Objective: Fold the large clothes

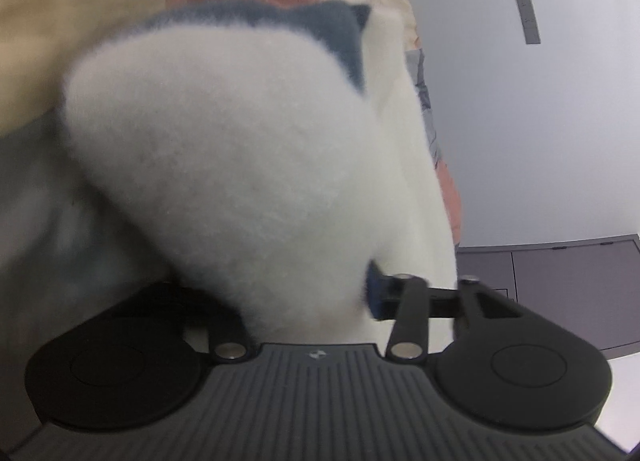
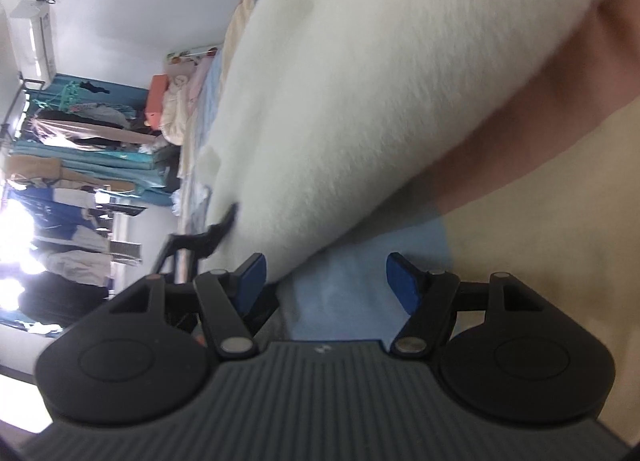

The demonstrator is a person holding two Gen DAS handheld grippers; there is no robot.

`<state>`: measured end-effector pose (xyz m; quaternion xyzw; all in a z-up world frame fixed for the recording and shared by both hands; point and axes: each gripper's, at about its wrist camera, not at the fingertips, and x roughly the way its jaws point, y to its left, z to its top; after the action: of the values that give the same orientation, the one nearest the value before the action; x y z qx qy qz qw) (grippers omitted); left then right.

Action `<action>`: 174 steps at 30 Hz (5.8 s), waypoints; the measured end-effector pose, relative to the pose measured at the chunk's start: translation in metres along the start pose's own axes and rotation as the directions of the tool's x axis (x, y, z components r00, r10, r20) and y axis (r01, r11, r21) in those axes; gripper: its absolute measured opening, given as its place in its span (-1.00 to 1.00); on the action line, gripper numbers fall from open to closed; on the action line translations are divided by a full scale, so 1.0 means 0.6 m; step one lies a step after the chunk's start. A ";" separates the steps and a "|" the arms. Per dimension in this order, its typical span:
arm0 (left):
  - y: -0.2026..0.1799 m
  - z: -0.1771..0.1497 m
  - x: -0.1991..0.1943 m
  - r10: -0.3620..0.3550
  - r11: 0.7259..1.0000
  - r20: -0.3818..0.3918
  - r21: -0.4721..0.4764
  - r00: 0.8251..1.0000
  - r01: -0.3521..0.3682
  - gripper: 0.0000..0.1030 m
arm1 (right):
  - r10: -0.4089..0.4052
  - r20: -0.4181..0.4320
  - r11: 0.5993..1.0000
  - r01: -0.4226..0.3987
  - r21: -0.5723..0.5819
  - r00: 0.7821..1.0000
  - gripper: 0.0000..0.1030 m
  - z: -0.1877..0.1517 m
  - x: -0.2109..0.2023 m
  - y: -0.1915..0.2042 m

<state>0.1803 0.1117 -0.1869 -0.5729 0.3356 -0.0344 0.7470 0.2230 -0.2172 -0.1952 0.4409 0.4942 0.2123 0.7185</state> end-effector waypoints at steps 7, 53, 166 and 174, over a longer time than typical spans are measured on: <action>-0.031 -0.013 -0.027 -0.032 0.992 0.064 0.126 0.997 0.024 -0.46 | 0.069 0.013 0.997 -0.069 0.030 0.998 0.86 0.009 0.014 0.000; -0.011 0.044 -0.023 -0.165 0.985 0.112 0.061 0.980 0.159 -0.19 | -0.066 0.450 0.996 0.085 -0.021 0.891 -0.33 0.103 -0.104 0.047; -0.400 -0.435 -0.287 -0.210 0.280 0.006 0.958 0.978 0.055 0.21 | -0.051 0.855 0.668 0.654 -0.355 0.516 0.04 -0.180 -0.476 0.184; -0.342 -0.444 -0.283 -0.169 0.312 0.029 0.950 0.985 0.026 0.21 | -0.111 0.828 0.688 0.644 -0.335 0.549 0.04 -0.209 -0.457 0.153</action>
<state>-0.0265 -0.1060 0.0403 -0.0494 0.1706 -0.2334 0.9560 0.0068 -0.3196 0.0102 0.1052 0.1401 -0.0160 0.9844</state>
